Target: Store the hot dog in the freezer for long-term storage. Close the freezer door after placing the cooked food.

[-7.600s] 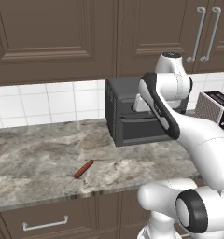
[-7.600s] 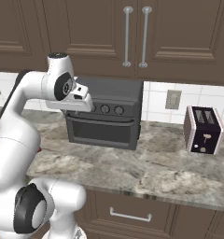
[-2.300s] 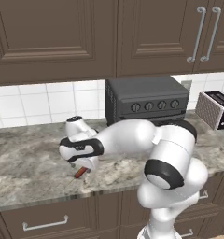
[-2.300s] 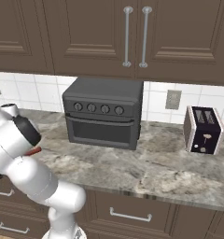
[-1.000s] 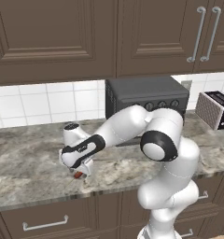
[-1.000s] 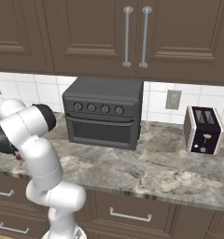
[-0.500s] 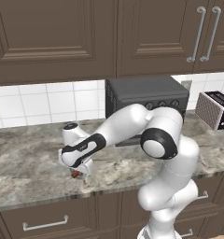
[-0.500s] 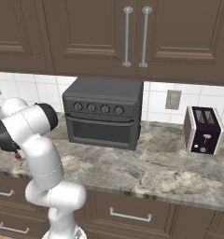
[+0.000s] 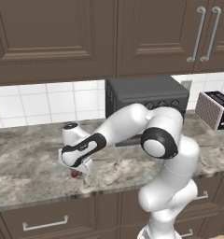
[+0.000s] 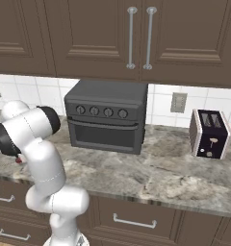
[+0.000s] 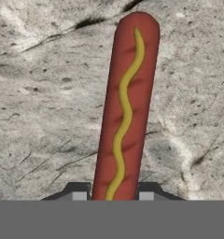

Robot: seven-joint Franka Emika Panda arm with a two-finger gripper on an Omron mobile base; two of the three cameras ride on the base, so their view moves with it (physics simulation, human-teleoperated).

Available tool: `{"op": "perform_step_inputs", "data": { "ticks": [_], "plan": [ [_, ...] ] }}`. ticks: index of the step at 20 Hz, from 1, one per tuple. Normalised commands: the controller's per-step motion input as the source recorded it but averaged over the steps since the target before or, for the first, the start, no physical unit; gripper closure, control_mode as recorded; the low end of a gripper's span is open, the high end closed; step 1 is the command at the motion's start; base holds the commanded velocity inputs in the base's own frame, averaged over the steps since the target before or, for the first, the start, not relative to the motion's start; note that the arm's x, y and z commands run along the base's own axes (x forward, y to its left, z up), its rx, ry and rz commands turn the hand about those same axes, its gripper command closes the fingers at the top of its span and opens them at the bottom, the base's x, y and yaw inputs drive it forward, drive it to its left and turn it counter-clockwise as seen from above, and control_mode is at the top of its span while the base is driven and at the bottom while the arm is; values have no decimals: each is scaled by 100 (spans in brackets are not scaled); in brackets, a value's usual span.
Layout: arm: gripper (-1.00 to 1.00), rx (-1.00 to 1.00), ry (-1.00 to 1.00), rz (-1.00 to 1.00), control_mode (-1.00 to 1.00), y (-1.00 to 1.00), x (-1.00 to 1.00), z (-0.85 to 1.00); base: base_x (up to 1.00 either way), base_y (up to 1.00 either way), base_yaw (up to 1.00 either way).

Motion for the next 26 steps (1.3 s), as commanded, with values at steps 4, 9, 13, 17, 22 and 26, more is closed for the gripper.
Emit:
{"op": "perform_step_inputs", "data": {
  "ticks": [4, 9, 13, 17, 22, 26],
  "plan": [
    [100, 1, -17, 0, -100, -12, -20, 3, 0, 0, 0],
    [100, -1, -5, 0, -100, -77, 0, 29, 0, 0, 0],
    [100, -3, 0, 0, -100, -86, 0, 32, 0, 0, 0],
    [100, 0, 5, 1, -100, -82, 0, 49, 0, 0, 0],
    [100, 0, 6, 7, -100, -74, -11, 58, 0, 0, 0],
    [100, 0, 1, 18, -100, -50, -30, 57, 0, 0, 0]
  ]
}}
